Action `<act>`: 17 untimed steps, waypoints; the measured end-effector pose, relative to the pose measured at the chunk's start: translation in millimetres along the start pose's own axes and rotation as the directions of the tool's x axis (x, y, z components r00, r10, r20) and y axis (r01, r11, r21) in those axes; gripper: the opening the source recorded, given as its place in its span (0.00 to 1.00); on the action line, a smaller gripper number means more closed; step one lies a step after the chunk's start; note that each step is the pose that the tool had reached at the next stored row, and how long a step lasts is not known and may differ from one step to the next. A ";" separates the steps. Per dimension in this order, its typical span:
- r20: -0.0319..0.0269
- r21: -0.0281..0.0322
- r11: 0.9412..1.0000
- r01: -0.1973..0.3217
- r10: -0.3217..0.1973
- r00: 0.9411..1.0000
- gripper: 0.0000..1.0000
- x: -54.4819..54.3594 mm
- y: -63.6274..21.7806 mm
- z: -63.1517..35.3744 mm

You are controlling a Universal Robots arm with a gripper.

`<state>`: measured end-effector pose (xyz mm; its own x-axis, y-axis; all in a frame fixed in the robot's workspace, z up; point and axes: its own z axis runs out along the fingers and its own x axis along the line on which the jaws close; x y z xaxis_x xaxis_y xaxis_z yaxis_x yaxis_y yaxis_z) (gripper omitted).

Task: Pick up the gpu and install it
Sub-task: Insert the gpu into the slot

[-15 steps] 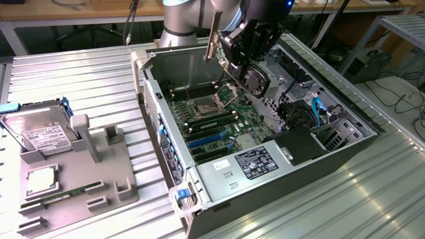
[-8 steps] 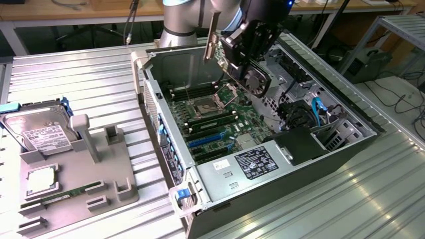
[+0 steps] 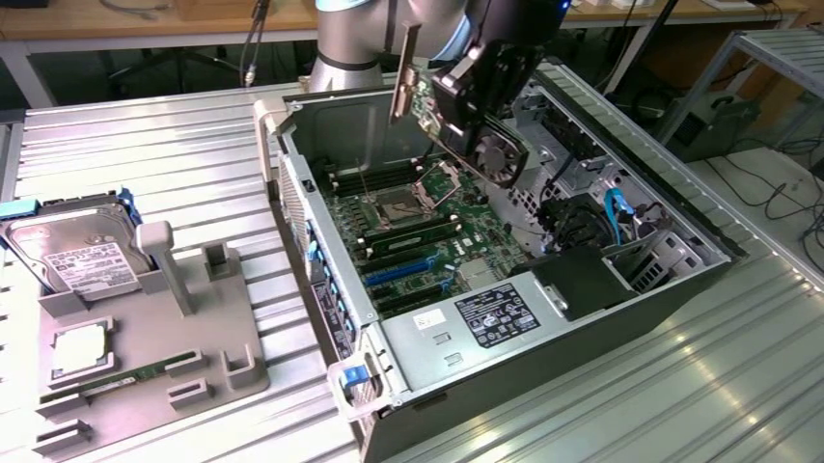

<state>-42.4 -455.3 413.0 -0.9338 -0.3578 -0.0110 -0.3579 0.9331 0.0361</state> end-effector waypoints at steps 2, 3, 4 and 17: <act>-0.001 0.000 1.000 0.029 -0.029 1.000 0.27 0.0 0.0 0.0; -0.001 0.000 0.999 0.037 -0.037 0.999 0.27 0.0 0.0 0.0; -0.002 -0.001 0.999 0.048 -0.048 0.999 0.27 0.0 0.0 0.0; -0.006 -0.002 0.985 0.172 -0.172 0.985 0.27 0.0 0.0 0.0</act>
<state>-42.4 -455.3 413.0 -0.8583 -0.5131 -0.0110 -0.5131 0.8576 0.0361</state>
